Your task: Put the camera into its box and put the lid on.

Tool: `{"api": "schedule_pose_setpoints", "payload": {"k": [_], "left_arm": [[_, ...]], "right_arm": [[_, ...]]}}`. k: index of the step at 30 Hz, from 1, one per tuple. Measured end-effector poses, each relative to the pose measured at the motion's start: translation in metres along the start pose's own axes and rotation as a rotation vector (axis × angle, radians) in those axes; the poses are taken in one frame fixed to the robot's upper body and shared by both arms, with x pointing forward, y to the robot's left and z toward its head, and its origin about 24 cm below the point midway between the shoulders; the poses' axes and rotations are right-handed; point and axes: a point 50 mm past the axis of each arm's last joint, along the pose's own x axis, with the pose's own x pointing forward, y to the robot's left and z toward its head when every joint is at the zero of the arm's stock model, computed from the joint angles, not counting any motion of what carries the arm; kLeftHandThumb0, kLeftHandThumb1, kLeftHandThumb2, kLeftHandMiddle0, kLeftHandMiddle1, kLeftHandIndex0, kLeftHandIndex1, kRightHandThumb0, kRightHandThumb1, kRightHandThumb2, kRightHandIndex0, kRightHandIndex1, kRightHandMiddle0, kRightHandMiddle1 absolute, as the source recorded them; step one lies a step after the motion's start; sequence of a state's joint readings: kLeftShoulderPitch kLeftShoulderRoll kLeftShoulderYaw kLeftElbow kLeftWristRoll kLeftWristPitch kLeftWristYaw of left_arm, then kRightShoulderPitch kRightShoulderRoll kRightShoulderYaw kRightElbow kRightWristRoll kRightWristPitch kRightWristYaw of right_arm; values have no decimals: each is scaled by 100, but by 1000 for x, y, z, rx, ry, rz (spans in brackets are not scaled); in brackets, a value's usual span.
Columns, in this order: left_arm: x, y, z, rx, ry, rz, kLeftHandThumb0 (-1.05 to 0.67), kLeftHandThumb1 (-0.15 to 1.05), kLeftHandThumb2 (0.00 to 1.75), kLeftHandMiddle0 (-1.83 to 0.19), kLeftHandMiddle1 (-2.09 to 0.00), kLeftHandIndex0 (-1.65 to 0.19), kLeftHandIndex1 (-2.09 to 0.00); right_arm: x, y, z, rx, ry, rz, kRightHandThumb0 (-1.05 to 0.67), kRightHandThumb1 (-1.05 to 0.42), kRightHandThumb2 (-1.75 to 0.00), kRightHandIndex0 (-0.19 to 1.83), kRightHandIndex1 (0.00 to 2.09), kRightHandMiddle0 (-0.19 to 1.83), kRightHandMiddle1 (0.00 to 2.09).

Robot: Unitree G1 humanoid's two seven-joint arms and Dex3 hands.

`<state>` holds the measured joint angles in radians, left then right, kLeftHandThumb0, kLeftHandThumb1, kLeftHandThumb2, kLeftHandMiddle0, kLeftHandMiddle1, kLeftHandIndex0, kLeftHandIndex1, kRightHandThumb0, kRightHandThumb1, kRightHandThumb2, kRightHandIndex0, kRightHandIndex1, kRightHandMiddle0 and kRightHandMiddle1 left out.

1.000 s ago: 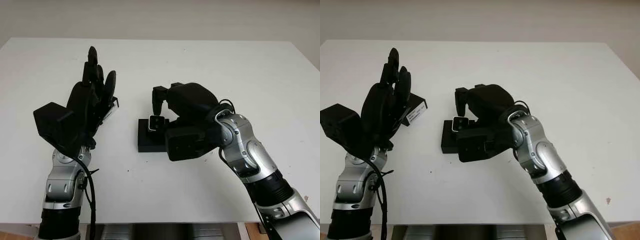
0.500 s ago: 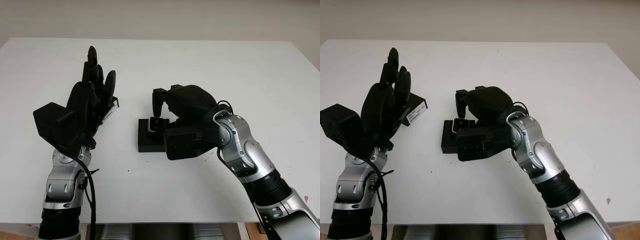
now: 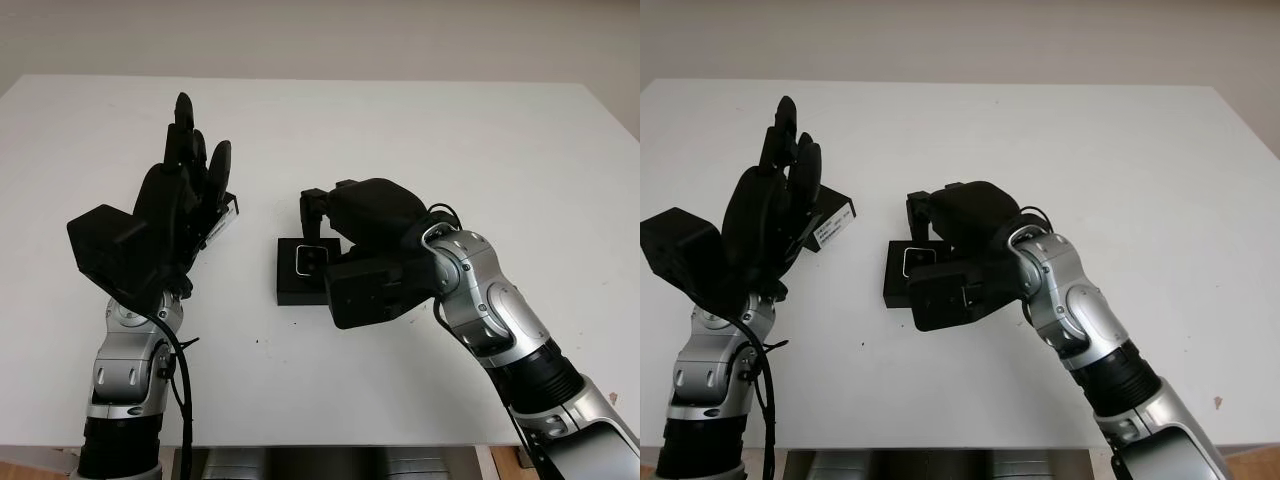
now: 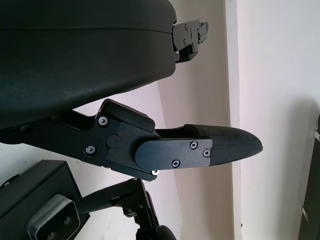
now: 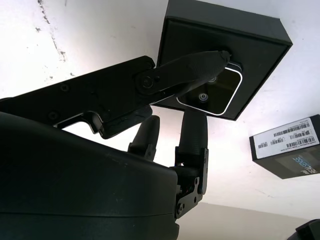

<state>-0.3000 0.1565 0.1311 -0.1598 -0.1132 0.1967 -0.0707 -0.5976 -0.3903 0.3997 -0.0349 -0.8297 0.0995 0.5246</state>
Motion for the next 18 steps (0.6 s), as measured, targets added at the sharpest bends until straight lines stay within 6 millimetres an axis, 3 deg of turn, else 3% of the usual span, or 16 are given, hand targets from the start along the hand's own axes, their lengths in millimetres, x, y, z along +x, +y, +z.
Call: {"api": "schedule_pose_setpoints", "payload": {"k": [11, 15, 18], "left_arm": [[0, 0, 1, -2, -11, 1, -85, 105, 47, 19, 0, 19, 0], [0, 0, 1, 5, -6, 0, -86, 105, 48, 19, 0, 19, 0], [0, 0, 1, 5, -2, -2, -86, 105, 48, 19, 0, 19, 0]], "right_arm": [[0, 1, 0, -8, -25, -3, -42, -105, -18, 23, 113, 31, 197], [0, 5, 0, -29, -20, 25, -52, -105, -11, 12, 115, 9, 179], [0, 6, 0, -40, -19, 37, -63, -104, -6, 6, 62, -1, 116]]}}
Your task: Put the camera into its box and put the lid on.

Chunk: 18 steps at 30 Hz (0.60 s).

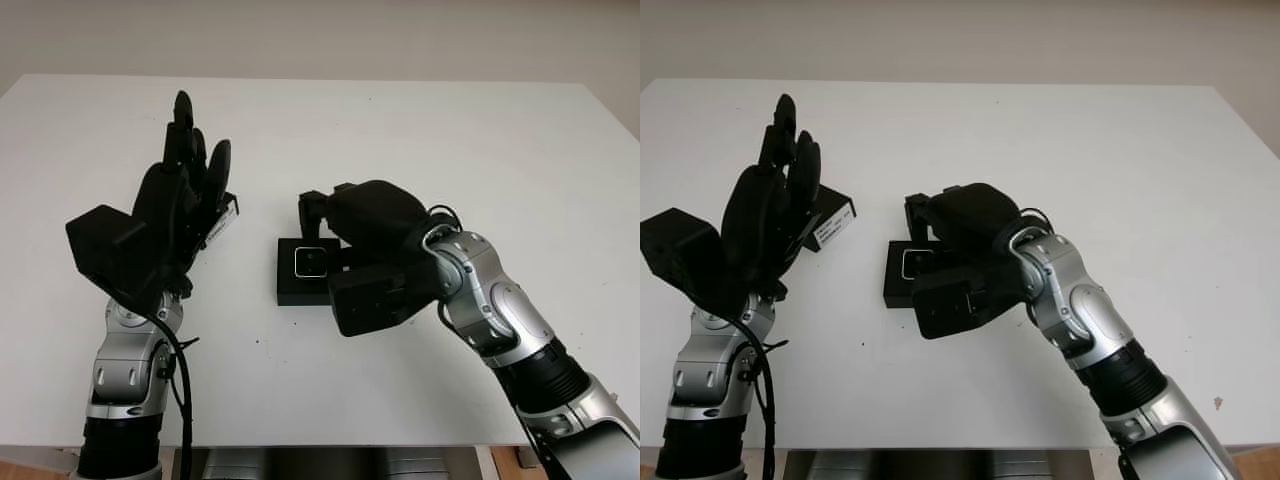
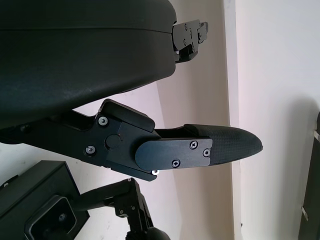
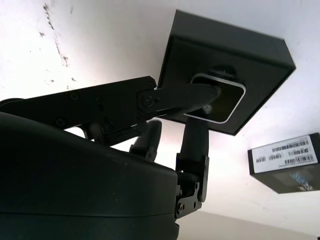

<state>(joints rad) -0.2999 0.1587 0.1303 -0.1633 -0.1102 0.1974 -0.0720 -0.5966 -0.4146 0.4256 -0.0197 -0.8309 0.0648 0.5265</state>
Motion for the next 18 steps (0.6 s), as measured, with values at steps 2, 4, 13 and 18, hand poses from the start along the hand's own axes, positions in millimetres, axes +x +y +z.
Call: {"api": "schedule_pose_setpoints", "payload": {"k": [2, 4, 13, 18], "left_arm": [[0, 0, -1, -1, 7, 0, -85, 105, 48, 19, 0, 19, 0], [0, 0, -1, -2, 9, 0, -85, 105, 48, 19, 0, 19, 0], [0, 0, 0, 1, 8, -1, -85, 105, 49, 19, 0, 19, 0], [0, 1, 2, 4, -1, 1, -85, 105, 47, 19, 0, 19, 0]], "right_arm": [[-1, -1, 0, -14, -5, -1, -66, -103, -6, 6, 26, 6, 64], [-2, -2, 1, -27, -12, -3, -66, -103, -5, 4, 13, 8, 43], [-8, -8, 2, -65, -22, -22, -64, -101, -6, -9, 1, -3, 12], [-17, -27, -1, -20, -26, -130, -71, -104, -9, -13, 1, -15, 4]]}}
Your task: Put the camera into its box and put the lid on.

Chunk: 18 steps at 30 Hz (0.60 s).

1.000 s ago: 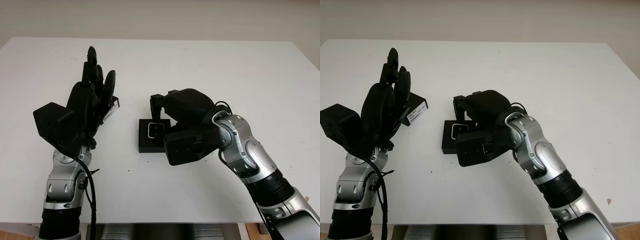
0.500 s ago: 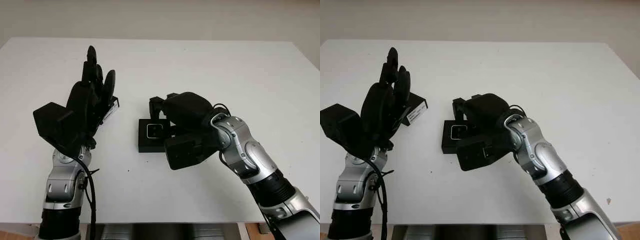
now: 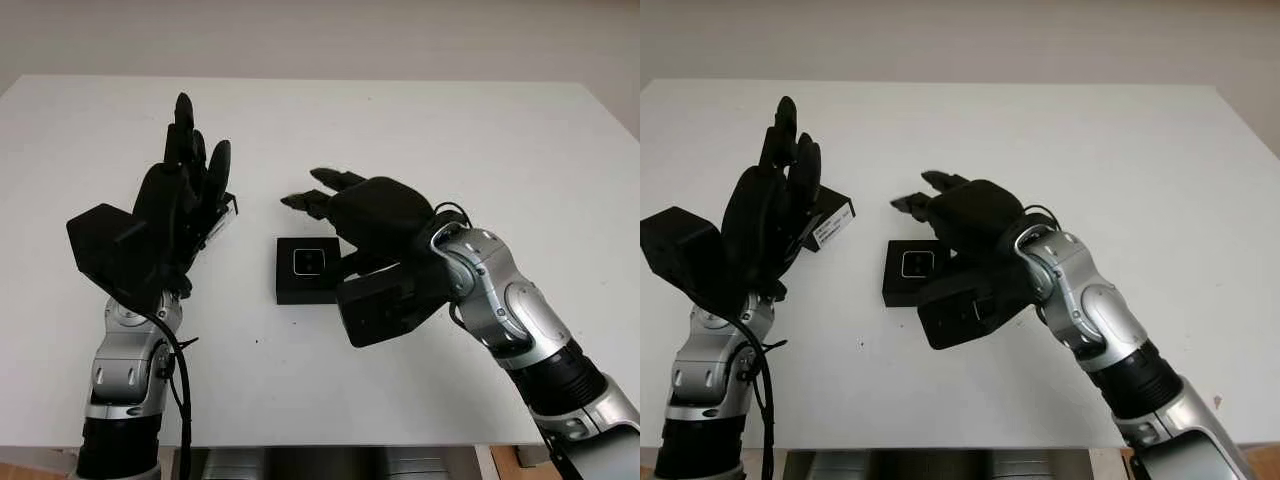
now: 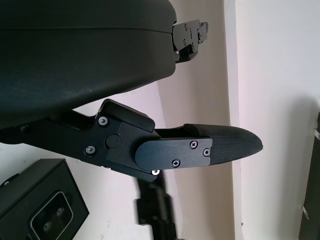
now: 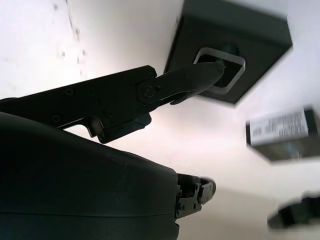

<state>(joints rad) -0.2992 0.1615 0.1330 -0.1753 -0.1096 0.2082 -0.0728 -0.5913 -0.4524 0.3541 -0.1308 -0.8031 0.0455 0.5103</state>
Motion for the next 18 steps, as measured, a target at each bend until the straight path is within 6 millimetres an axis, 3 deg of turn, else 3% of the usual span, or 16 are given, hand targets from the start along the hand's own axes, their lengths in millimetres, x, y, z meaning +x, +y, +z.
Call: {"api": "schedule_pose_setpoints", "payload": {"k": [7, 12, 18], "left_arm": [[0, 6, 1, 31, -3, 9, -86, 105, 49, 19, 0, 19, 0], [-1, 14, 4, 60, -6, 17, -85, 105, 48, 19, 0, 19, 0], [-2, 35, 12, 144, -5, 1, -87, 105, 44, 19, 0, 19, 0]], "right_arm": [[-8, -19, -17, 262, 51, -166, -83, -105, -39, -17, 2, -19, 3], [-17, -12, -30, 482, 72, -206, -84, -105, -58, -19, 3, -19, 2], [-26, -3, -46, 673, 83, -244, -84, -105, -65, -16, 5, -14, 5]]}}
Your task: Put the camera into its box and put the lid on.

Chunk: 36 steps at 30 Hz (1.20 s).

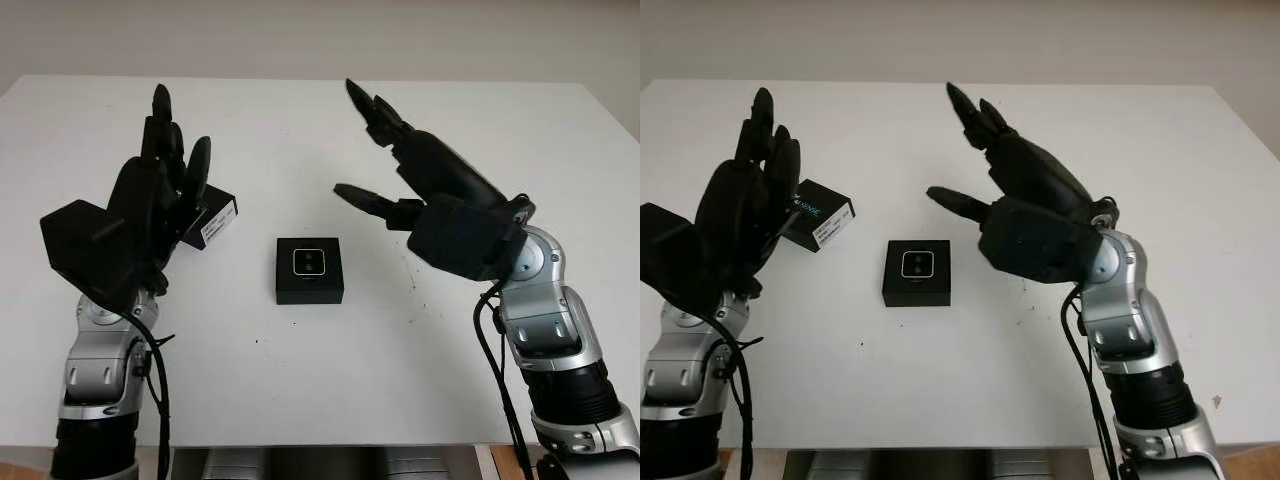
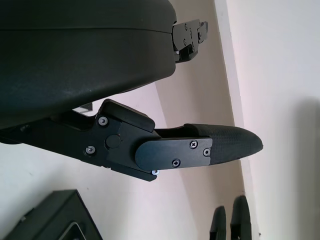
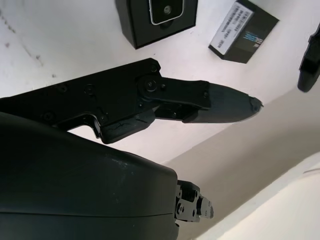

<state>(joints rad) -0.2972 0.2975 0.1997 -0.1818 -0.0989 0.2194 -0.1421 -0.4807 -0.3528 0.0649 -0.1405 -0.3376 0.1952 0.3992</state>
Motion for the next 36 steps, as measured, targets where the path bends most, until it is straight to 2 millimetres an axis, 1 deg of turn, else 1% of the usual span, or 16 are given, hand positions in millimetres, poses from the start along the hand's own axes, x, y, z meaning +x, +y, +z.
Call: {"api": "schedule_pose_setpoints", "payload": {"k": [7, 11, 14, 17, 21, 22, 23, 24, 25, 26, 27, 28, 30, 32, 34, 36], "left_arm": [[1, 40, 14, 233, 39, -78, -90, 105, 38, 19, 0, 18, -2], [7, 61, 20, 344, 82, -111, -87, 105, 33, 18, -2, 18, -3], [15, 70, 26, 500, 110, -109, -89, 105, 36, 15, -5, 16, -5], [28, 66, 34, 601, 144, -88, -90, 105, 33, 15, -5, 18, -2], [40, 50, 32, 678, 171, -88, -98, 105, 32, -3, -13, 19, 0], [42, 45, 31, 691, 178, -89, -100, 105, 32, -3, -13, 19, 0], [45, 40, 30, 692, 186, -94, -101, 105, 31, 3, -10, 19, 0], [47, 35, 28, 686, 198, -97, -103, 105, 31, 0, -11, 19, 0], [49, 31, 26, 681, 214, -96, -104, 105, 31, 11, -5, 19, 0], [51, 26, 23, 676, 231, -93, -104, 105, 31, 7, -7, 19, 0], [52, 21, 21, 674, 251, -92, -104, 105, 31, 13, -63, 19, 0], [52, 17, 19, 680, 268, -91, -105, 105, 33, 16, -134, 19, 0], [53, 10, 16, 718, 295, -95, -105, 105, 38, 19, -69, 19, 0], [54, 6, 13, 735, 322, -94, -105, 105, 37, 19, -21, 19, 0], [56, 5, 12, 744, 351, -94, -105, 105, 38, 19, -5, 19, 0], [58, 4, 10, 755, 388, -98, -105, 105, 38, 19, -1, 19, 0]], "right_arm": [[-5, -3, -10, 112, 8, -18, -82, -105, -67, -14, 6, -13, 6], [-8, -5, -16, 106, 32, -21, -82, -105, -67, -12, 7, -11, 6], [-10, -6, -18, 99, 43, -27, -82, -105, -67, -13, 6, -12, 6], [-10, -6, -19, 95, 49, -35, -81, -105, -68, -14, 5, -13, 5], [-10, -6, -21, 93, 67, -44, -81, -105, -67, -15, 5, -14, 5], [-10, -6, -22, 94, 70, -45, -81, -105, -67, -15, 5, -14, 5], [-10, -6, -22, 94, 72, -45, -81, -105, -67, -15, 5, -14, 5], [-10, -6, -22, 93, 72, -47, -81, -105, -66, -15, 5, -14, 5], [-10, -6, -22, 91, 72, -49, -81, -105, -66, -15, 5, -14, 5], [-10, -7, -22, 90, 72, -51, -81, -105, -66, -15, 5, -14, 5], [-10, -7, -21, 90, 72, -53, -81, -105, -66, -15, 5, -14, 5], [-10, -7, -21, 90, 72, -56, -81, -105, -65, -15, 5, -14, 5], [-10, -7, -21, 89, 72, -64, -81, -105, -65, -14, 6, -13, 5], [-10, -8, -22, 89, 73, -72, -82, -105, -65, -14, 6, -13, 6], [-10, -8, -22, 88, 73, -84, -81, -105, -64, -14, 6, -12, 6], [-10, -9, -21, 85, 70, -97, -79, -105, -64, -14, 5, -12, 6]]}}
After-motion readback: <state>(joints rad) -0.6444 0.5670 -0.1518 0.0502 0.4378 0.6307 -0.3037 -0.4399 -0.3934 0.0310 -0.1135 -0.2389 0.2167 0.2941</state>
